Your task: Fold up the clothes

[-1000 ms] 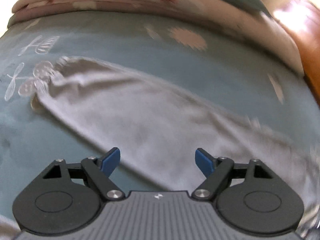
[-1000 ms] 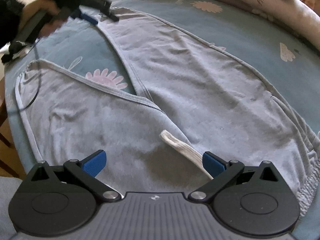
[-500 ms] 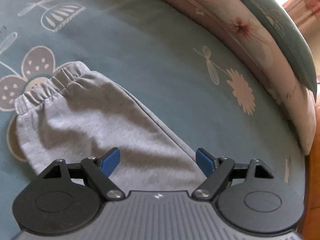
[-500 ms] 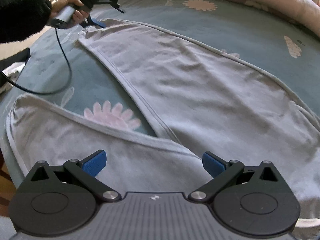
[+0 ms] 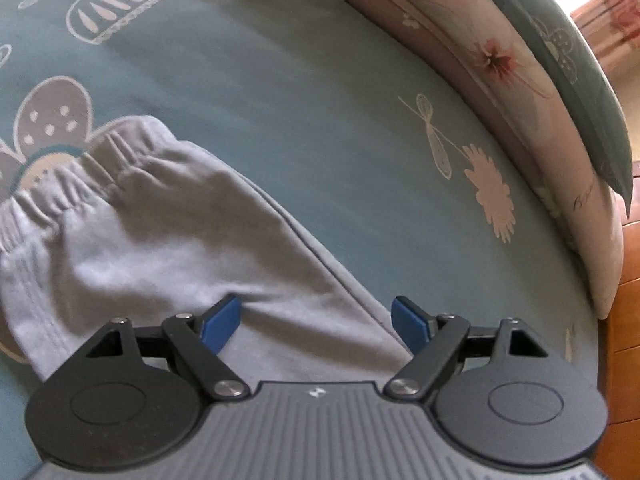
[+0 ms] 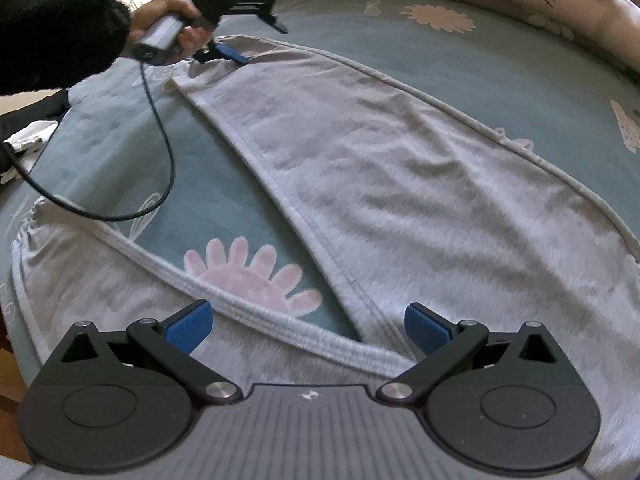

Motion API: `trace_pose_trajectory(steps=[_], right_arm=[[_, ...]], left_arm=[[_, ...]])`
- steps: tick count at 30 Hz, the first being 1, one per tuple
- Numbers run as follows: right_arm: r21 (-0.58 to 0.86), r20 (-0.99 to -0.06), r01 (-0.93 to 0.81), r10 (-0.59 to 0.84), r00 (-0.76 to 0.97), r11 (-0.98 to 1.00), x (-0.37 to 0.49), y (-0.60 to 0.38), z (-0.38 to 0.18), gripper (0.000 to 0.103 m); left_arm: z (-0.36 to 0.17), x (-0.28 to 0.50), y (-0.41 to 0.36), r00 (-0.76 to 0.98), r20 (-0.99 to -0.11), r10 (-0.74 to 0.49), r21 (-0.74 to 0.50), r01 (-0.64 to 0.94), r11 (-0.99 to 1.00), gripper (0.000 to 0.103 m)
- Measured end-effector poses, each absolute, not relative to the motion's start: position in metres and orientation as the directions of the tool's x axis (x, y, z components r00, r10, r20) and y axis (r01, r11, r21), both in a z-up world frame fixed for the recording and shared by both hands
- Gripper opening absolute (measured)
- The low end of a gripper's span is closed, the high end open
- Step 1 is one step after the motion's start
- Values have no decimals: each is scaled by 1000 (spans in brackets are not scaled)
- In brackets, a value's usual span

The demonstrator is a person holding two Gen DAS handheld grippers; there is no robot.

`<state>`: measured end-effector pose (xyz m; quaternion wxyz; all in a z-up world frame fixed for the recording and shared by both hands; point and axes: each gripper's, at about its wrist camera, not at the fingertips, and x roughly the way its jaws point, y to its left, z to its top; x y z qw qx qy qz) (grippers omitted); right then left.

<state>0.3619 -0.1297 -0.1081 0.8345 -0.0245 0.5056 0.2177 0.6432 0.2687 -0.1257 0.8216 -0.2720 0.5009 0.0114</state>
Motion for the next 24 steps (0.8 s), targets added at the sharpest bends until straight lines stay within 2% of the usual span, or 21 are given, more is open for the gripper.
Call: trace_pose_trajectory(steps=[4, 5, 8, 12, 15, 18, 21, 22, 24], right_arm=[[194, -853, -364, 340, 396, 911, 370, -132, -111, 103], [196, -854, -359, 339, 395, 912, 371, -133, -112, 103], [196, -853, -362, 341, 396, 911, 372, -134, -111, 103], [194, -856, -368, 340, 389, 909, 374, -134, -113, 103], [198, -857, -360, 339, 388, 912, 375, -133, -114, 103], [204, -853, -360, 345, 390, 911, 375, -133, -113, 103], [201, -852, -363, 345, 393, 910, 373, -134, -112, 103], [198, -853, -361, 342, 395, 911, 372, -135, -112, 103], [199, -853, -354, 340, 397, 914, 370, -138, -113, 103]], left_arm=[[-122, 649, 281, 487, -868, -102, -289, -325, 901, 82], [-120, 649, 286, 494, -863, -103, -304, -345, 888, 82], [-108, 642, 288, 544, -825, -155, -383, -336, 861, 82], [-109, 637, 271, 511, -806, -299, -485, -280, 828, 83], [-119, 635, 259, 467, -831, -302, -456, -262, 851, 83], [-126, 634, 263, 490, -846, -210, -393, -307, 867, 83], [-118, 638, 264, 501, -865, 6, -201, -358, 912, 83], [-116, 638, 263, 495, -868, 44, -163, -367, 916, 82], [-108, 632, 262, 513, -858, 26, -181, -349, 920, 82]])
